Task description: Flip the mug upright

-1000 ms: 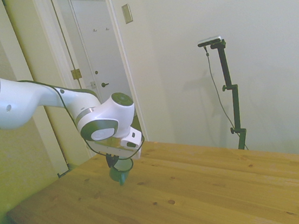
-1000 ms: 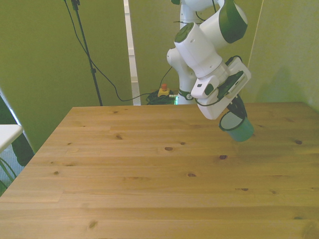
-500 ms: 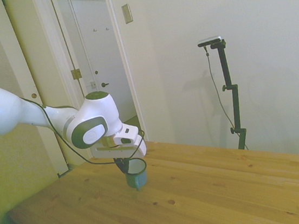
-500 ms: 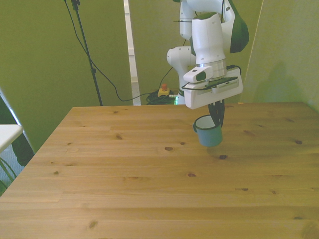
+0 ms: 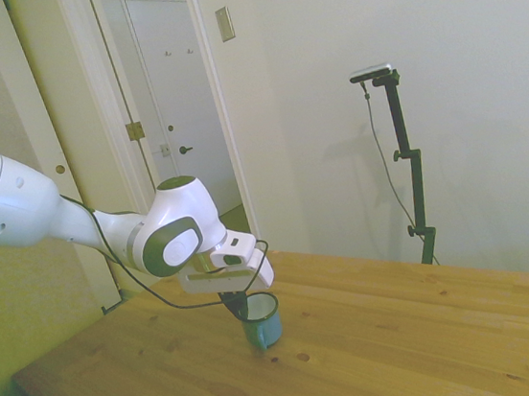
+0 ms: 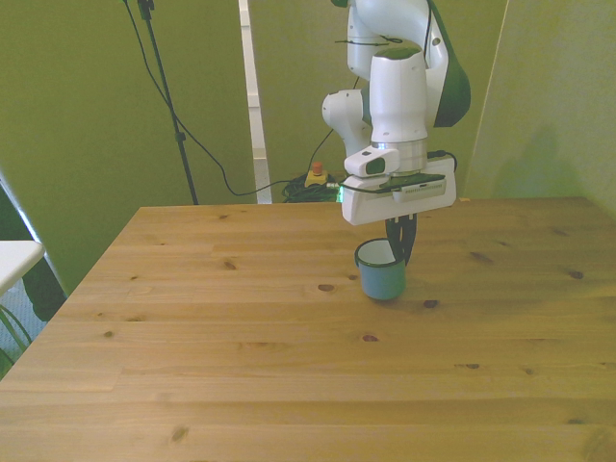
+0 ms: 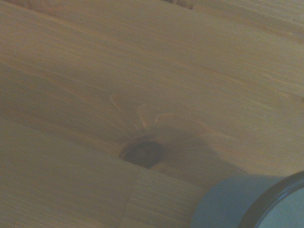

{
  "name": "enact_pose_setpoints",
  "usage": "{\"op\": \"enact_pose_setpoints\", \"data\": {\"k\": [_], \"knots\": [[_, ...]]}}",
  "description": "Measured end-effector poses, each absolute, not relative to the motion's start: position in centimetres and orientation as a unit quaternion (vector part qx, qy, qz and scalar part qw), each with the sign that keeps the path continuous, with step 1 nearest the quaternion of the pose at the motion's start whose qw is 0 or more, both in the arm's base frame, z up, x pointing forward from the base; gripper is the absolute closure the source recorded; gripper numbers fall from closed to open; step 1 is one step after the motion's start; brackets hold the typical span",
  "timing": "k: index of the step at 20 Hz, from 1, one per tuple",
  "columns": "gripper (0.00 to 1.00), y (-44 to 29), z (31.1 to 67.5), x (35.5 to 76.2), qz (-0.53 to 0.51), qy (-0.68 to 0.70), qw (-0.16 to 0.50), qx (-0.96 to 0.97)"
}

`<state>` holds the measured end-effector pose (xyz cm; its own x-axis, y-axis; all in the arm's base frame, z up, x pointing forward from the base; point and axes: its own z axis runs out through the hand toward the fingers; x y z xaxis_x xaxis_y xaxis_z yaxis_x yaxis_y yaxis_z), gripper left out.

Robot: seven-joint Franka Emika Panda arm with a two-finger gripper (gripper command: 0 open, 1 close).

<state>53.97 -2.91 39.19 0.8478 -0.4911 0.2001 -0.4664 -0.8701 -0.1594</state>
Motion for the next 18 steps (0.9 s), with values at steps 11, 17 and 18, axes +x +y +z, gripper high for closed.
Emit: {"op": "enact_pose_setpoints", "data": {"k": [11,17,18], "knots": [[0.0,-3.1,38.5,54.3,-0.118,0.259,0.052,-0.957],[0.0,-2.9,39.3,54.4,-0.126,0.257,0.055,-0.957],[0.0,-2.8,39.7,54.3,-0.129,0.257,0.056,-0.956]]}}
